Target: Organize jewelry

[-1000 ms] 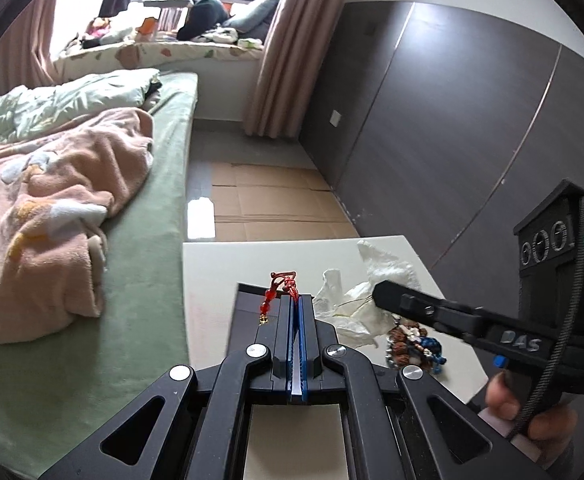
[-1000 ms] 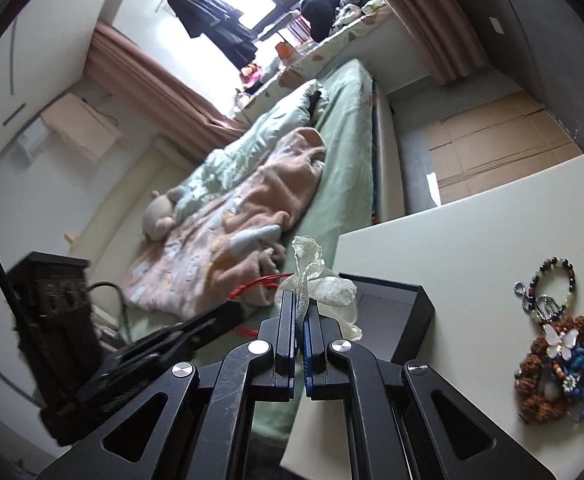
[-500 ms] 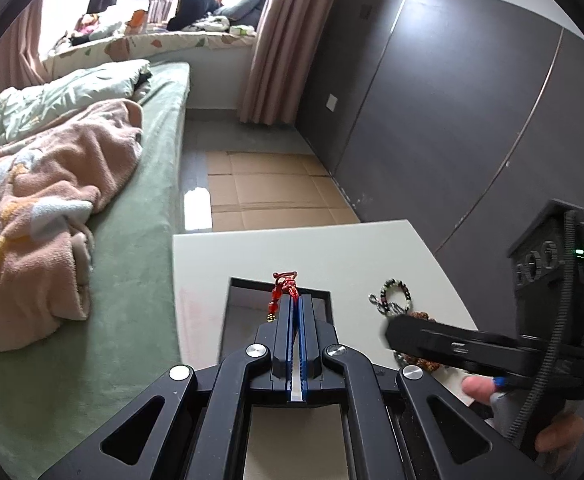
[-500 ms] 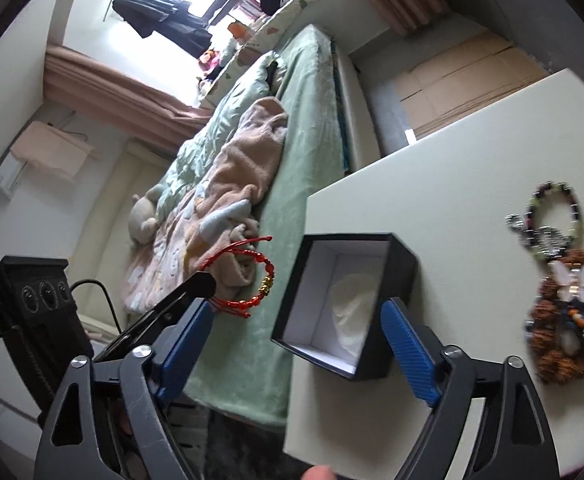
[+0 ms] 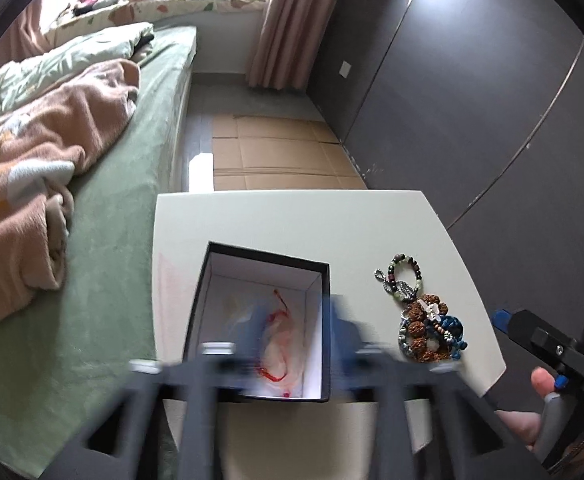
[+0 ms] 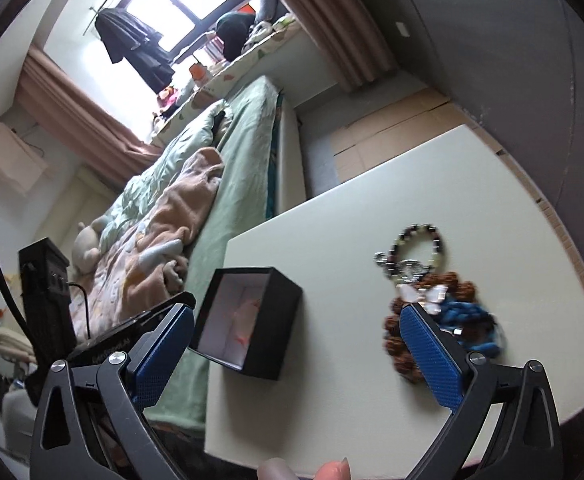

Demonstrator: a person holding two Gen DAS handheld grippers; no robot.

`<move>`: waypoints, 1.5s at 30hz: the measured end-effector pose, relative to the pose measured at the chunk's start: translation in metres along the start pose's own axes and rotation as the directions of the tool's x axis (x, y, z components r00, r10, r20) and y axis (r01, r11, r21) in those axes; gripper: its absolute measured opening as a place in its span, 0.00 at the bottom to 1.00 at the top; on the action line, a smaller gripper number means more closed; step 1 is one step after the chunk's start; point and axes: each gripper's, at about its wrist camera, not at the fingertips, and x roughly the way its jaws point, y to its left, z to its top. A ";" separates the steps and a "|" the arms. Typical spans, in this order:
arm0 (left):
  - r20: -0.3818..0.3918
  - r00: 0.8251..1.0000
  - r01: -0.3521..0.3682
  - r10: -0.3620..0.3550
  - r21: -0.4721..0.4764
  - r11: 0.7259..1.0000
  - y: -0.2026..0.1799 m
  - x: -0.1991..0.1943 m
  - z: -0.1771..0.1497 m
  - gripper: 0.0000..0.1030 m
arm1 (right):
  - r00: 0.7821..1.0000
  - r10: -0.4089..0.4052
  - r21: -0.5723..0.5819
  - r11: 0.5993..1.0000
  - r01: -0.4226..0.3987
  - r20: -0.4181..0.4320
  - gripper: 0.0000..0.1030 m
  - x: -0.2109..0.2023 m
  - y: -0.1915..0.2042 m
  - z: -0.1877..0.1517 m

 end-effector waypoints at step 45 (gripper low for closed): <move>-0.133 0.987 0.116 -0.089 0.212 0.970 -0.155 0.086 -0.020 0.60 | 1.000 -0.018 0.481 0.877 0.007 0.018 0.99 -0.058 -0.159 -0.019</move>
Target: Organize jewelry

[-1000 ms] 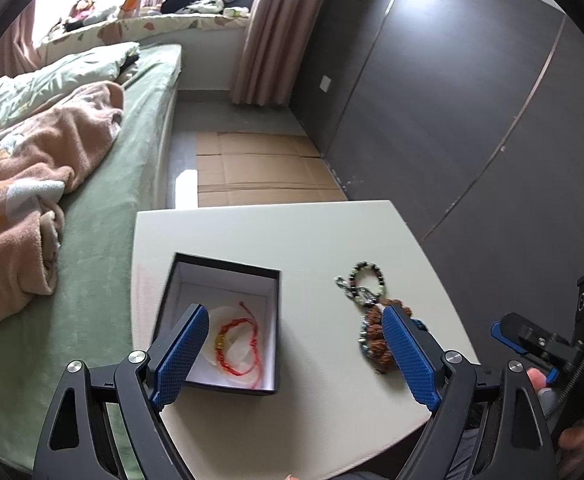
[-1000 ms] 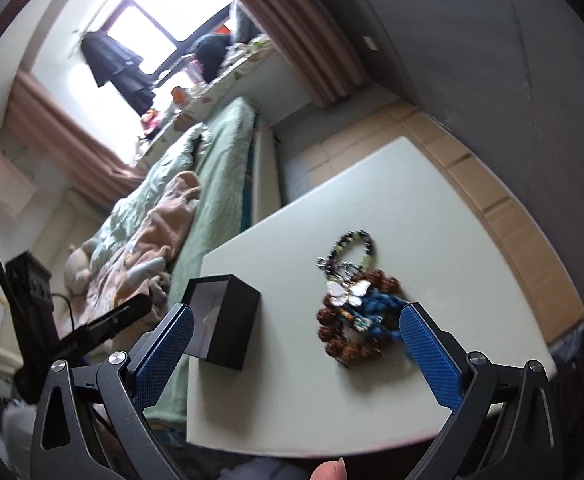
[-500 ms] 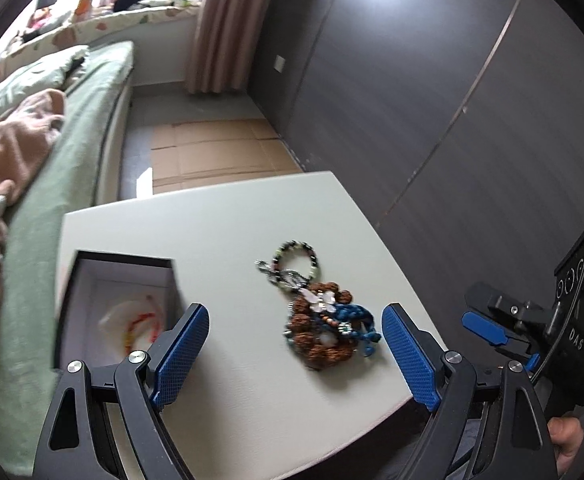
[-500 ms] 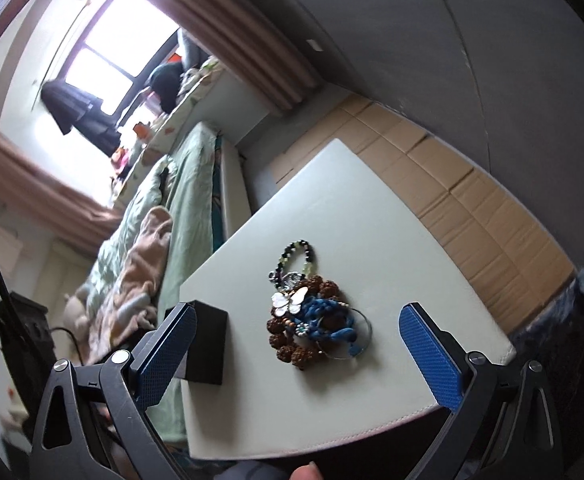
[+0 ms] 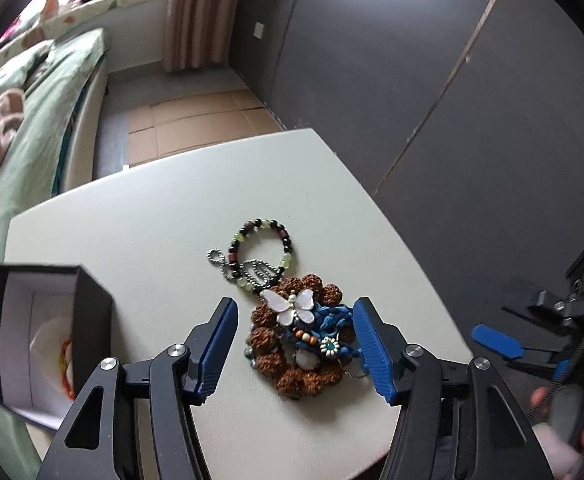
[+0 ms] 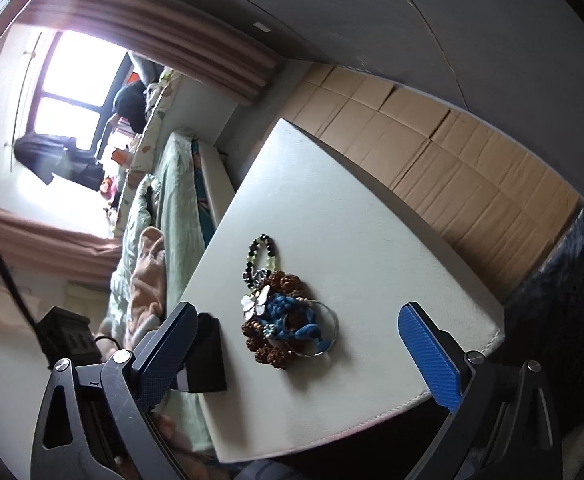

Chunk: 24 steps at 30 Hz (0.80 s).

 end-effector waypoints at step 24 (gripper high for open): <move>0.016 0.989 -0.148 0.148 0.089 0.985 -0.008 0.018 -0.002 0.40 | 0.996 -0.032 -0.027 0.999 0.030 -0.088 0.99 0.024 -0.001 0.005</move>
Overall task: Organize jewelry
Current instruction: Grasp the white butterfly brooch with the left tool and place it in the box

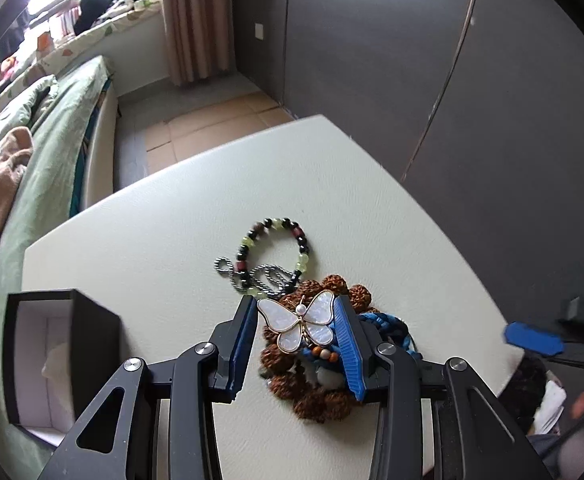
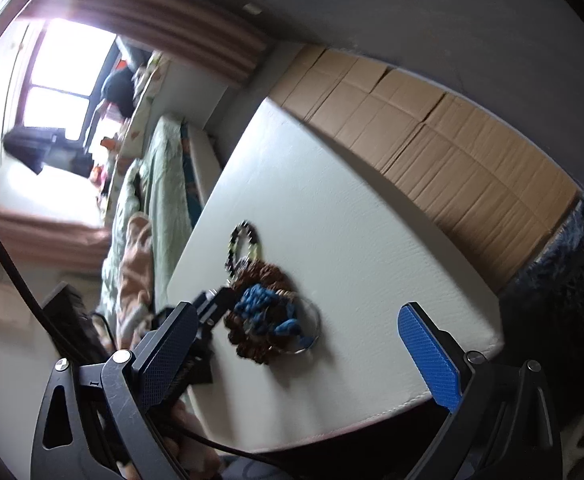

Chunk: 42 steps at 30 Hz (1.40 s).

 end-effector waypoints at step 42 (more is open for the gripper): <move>0.195 0.977 -0.011 0.085 -0.355 0.935 0.154 -0.163 -0.055 0.40 | 0.993 0.100 -0.278 0.954 -0.111 -0.056 0.10 0.023 0.112 -0.030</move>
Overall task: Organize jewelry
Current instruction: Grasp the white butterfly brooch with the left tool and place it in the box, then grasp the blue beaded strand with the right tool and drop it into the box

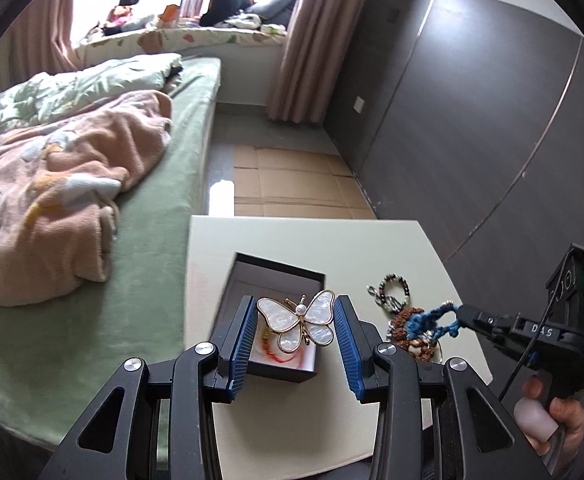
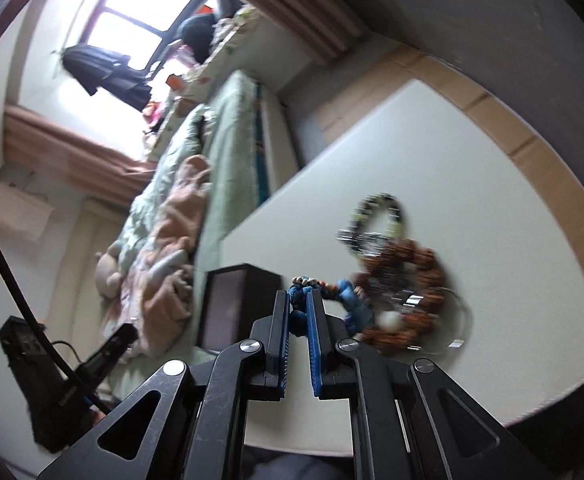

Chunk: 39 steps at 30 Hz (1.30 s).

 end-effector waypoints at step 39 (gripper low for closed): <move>-0.006 1.000 0.023 -0.024 -0.150 0.988 0.016 0.034 0.021 0.82 | 0.996 0.039 -0.053 0.998 -0.043 -0.080 0.96 0.050 0.054 0.008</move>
